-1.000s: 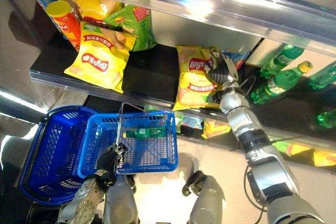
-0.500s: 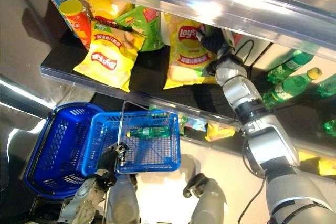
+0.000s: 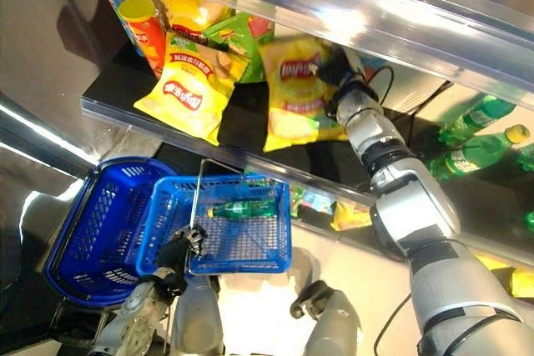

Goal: Pick up the snacks into the basket

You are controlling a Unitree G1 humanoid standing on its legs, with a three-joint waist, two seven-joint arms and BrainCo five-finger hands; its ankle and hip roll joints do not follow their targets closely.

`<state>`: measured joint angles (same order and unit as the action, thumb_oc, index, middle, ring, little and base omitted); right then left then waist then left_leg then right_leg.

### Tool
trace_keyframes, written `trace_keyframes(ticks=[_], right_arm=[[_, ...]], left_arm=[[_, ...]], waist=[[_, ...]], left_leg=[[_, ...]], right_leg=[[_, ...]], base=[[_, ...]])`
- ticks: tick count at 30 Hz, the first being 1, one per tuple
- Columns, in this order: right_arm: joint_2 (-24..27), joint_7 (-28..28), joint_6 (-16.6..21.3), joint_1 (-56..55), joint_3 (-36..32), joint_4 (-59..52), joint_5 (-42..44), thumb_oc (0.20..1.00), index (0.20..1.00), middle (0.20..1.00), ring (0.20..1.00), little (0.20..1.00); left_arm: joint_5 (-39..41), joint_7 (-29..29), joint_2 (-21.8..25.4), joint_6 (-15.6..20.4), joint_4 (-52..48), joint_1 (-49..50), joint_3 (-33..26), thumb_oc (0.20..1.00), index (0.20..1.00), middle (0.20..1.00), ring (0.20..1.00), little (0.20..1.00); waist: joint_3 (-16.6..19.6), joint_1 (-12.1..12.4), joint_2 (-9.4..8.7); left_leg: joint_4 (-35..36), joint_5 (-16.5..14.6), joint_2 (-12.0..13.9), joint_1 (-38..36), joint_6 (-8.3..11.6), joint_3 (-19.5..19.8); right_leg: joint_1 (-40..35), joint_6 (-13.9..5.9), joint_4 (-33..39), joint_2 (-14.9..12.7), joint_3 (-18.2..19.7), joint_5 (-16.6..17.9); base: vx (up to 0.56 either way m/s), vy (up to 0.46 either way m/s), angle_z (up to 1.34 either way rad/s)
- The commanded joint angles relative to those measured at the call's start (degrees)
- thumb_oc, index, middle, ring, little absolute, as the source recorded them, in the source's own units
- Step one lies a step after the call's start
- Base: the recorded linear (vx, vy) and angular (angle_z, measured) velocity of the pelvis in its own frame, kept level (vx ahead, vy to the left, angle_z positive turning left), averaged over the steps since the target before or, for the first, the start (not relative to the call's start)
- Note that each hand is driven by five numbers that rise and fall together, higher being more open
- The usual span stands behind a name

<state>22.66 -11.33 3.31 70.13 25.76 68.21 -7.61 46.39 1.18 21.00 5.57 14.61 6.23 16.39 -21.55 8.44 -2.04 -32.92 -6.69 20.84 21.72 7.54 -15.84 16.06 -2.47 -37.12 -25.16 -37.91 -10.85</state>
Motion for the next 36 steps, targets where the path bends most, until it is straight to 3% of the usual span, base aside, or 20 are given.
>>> trace_keyframes(ticks=[1,10,15,21,23,25,29,36], right_arm=[[0.2,1.7,0.6,5.9,0.0,5.7,2.3,1.0,1.0,1.0,1.0,1.0],[2.2,2.3,-0.1,2.3,-1.6,11.3,0.9,1.0,1.0,1.0,1.0,1.0],[2.6,1.8,0.3,1.0,-1.6,9.2,0.5,1.0,1.0,1.0,1.0,1.0],[2.9,1.3,0.4,-1.8,0.7,-4.6,-2.8,1.0,1.0,1.0,1.0,1.0],[5.1,0.4,-1.1,-4.9,0.6,-17.6,-9.3,1.0,1.0,1.0,1.0,1.0],[7.3,-0.8,-2.5,-7.9,-0.7,-24.9,-15.7,1.0,1.0,1.0,1.0,1.0],[11.4,-4.8,-4.6,-18.3,-6.0,-38.1,-30.7,1.0,1.0,1.0,1.0,1.0],[12.6,-8.8,-3.0,-30.2,-11.4,-48.8,-39.1,1.0,1.0,1.0,1.0,1.0]], left_arm=[[3.1,2.5,3.6,7.0,-11.9,0.9,-0.7,0.2,0.2,0.2,0.2,0.2],[1.9,3.6,3.3,6.2,-12.0,0.5,-0.2,0.2,0.2,0.2,0.2,0.2],[1.9,3.5,2.9,6.2,-11.7,0.2,-0.3,0.2,0.2,0.2,0.2,0.2],[1.4,1.9,1.9,6.5,-11.4,-0.3,-1.8,0.2,0.2,0.2,0.2,0.2],[1.2,0.5,0.9,6.3,-11.5,-0.4,-3.2,0.2,0.2,0.2,0.2,0.2],[1.1,0.1,0.3,6.1,-11.4,-0.7,-3.8,0.2,0.2,0.2,0.2,0.2],[0.4,-0.5,-0.4,6.5,-11.0,-1.6,-4.7,0.2,0.2,0.2,0.2,0.2],[-1.1,-0.2,-0.4,7.5,-10.7,-1.5,-3.7,0.2,0.2,0.2,0.2,0.2]], waist=[[2.2,2.7,-0.6],[2.0,3.1,0.26],[2.1,2.9,0.35],[1.5,1.0,-0.1],[1.1,-0.5,-0.48],[0.9,-1.3,-0.58],[0.5,-2.4,-0.16],[0.7,-2.4,0.21]], left_leg=[[2.6,0.6,-0.5,-2.2,-1.62,0.1],[3.0,0.6,-1.3,-2.3,-1.88,0.3],[2.9,0.6,-1.4,-2.3,-1.96,0.3],[3.2,0.6,-1.3,-3.0,-2.01,-0.5],[3.0,0.3,-0.9,-3.1,-1.95,-0.9],[3.4,1.4,-0.9,-2.8,-2.72,-1.7],[2.9,1.1,-0.6,-2.4,-2.63,-1.6],[2.3,1.2,-0.3,-2.1,-2.5,-1.2]], right_leg=[[-2.1,-9.79,-0.3,-2.0,3.6,10.8],[-1.9,-10.24,-0.6,-2.7,3.5,11.3],[-1.8,-10.3,-0.7,-2.9,3.7,11.7],[-1.0,-10.33,-0.9,-2.8,5.0,12.3],[-0.2,-10.37,-1.2,-2.8,5.8,12.3],[0.1,-9.33,-0.3,-3.0,5.1,13.2],[0.3,-9.66,-0.7,-3.3,5.0,12.6],[0.4,-9.82,-1.1,-3.4,5.1,11.3]], base=[[0.0,0.0,0.0],[0.0,0.007,0.02],[0.0,0.004,0.01],[0.0,0.003,-0.01],[-0.01,0.016,-0.09],[-0.05,0.012,-0.1],[-0.01,0.006,-0.08],[0.0,-0.001,-0.01]])
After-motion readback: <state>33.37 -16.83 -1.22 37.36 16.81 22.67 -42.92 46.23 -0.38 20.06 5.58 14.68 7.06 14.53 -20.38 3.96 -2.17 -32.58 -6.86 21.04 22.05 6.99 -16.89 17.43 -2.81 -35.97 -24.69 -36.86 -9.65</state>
